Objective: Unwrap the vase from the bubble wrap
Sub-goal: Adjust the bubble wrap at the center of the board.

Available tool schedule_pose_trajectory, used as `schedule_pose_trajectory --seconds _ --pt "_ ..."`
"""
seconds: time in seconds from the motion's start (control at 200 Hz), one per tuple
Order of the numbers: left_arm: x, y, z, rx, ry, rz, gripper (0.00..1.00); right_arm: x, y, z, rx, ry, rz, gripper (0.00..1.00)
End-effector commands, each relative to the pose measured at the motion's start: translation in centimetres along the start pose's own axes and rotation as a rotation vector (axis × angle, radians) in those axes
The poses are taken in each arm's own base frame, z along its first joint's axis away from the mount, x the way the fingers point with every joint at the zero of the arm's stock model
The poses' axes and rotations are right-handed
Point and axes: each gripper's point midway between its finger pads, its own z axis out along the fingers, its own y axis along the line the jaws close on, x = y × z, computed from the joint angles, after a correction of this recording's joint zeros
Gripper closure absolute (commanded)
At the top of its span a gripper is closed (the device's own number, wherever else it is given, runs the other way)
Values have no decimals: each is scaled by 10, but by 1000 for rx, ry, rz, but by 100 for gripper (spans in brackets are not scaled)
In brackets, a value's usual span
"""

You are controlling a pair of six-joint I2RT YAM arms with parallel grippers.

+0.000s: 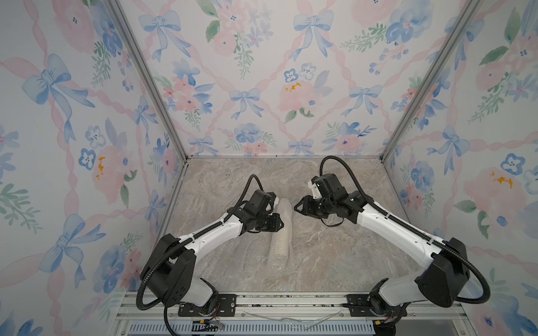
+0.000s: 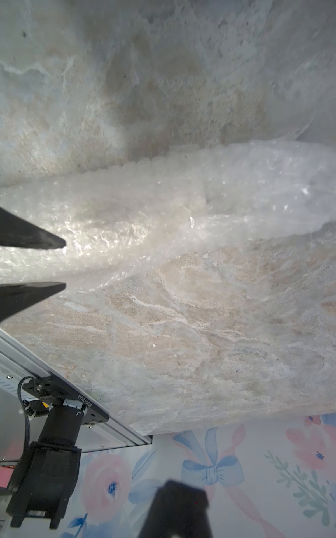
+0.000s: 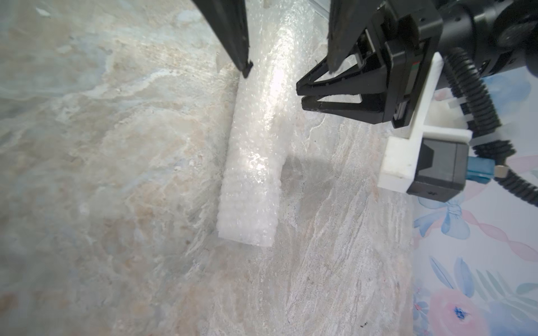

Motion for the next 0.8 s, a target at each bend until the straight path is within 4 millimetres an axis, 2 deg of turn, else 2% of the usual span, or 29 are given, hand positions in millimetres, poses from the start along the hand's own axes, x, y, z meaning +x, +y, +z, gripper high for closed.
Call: schedule_pose_trajectory --seconds 0.0,0.11,0.225,0.295,0.32,0.5,0.625,0.765,0.775,0.795 --pt "16 22 7 -55 4 -52 76 -3 -13 20 121 66 -92 60" --pt "24 28 5 -47 -28 -94 76 -10 8 49 135 128 -182 61" --pt "21 25 -1 -41 -58 -95 75 -5 23 73 177 194 -260 61" --pt "16 22 -8 -39 -86 -96 73 3 24 87 200 236 -283 61" --pt "25 30 -7 -55 -75 -103 72 7 23 92 207 250 -289 61" --pt "24 30 -18 -57 -121 -101 66 27 13 114 252 330 -324 61" --pt "24 25 -15 -44 -101 -77 66 40 -6 116 319 381 -322 63" --pt "26 21 -4 -47 -66 -43 67 49 -27 100 372 374 -306 63" --pt "17 14 -7 -35 -83 -36 67 50 -29 99 375 374 -303 63" --pt "15 11 -6 -30 -84 -30 67 51 -32 96 377 371 -299 63"
